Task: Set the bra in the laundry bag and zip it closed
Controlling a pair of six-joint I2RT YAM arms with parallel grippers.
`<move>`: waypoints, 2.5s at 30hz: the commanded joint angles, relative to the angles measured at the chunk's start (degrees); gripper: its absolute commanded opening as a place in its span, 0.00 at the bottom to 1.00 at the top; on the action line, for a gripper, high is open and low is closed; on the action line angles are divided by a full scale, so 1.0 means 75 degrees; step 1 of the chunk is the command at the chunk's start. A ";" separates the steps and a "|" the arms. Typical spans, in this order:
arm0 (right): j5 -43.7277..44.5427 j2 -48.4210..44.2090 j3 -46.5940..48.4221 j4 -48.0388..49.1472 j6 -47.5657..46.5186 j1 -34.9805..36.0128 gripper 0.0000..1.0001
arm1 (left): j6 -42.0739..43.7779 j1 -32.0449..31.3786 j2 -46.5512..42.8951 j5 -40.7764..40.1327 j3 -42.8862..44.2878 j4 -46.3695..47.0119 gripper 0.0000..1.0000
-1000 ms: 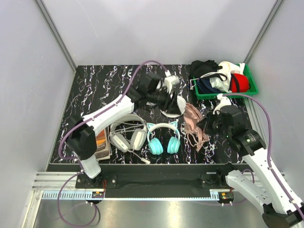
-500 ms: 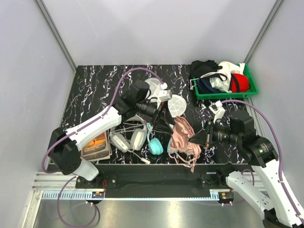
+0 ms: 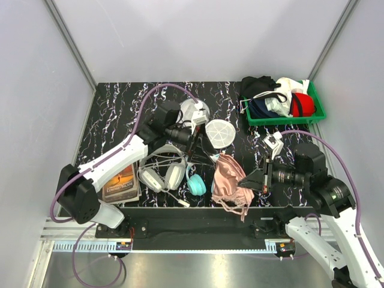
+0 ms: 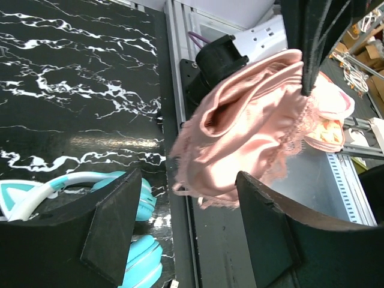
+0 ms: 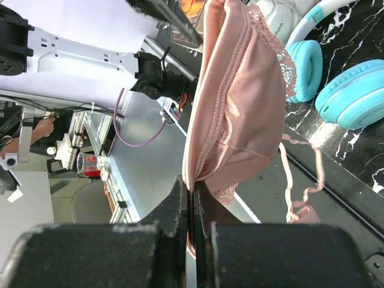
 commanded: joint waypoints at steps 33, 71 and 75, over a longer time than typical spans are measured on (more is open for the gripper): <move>0.1492 -0.0636 -0.0673 0.0288 0.0925 -0.0025 0.00 | -0.3122 -0.0876 0.1188 0.1139 0.0008 0.4008 0.00; 0.5044 0.4707 -0.0615 -0.0534 0.0480 -0.3259 1.00 | -0.3484 -0.0454 0.7691 -0.3104 0.7239 -0.0954 0.00; 0.4974 0.5046 -0.0790 0.0156 0.0421 -0.3259 1.00 | -0.3741 -0.0384 0.7879 -0.3080 0.7240 -0.0883 0.00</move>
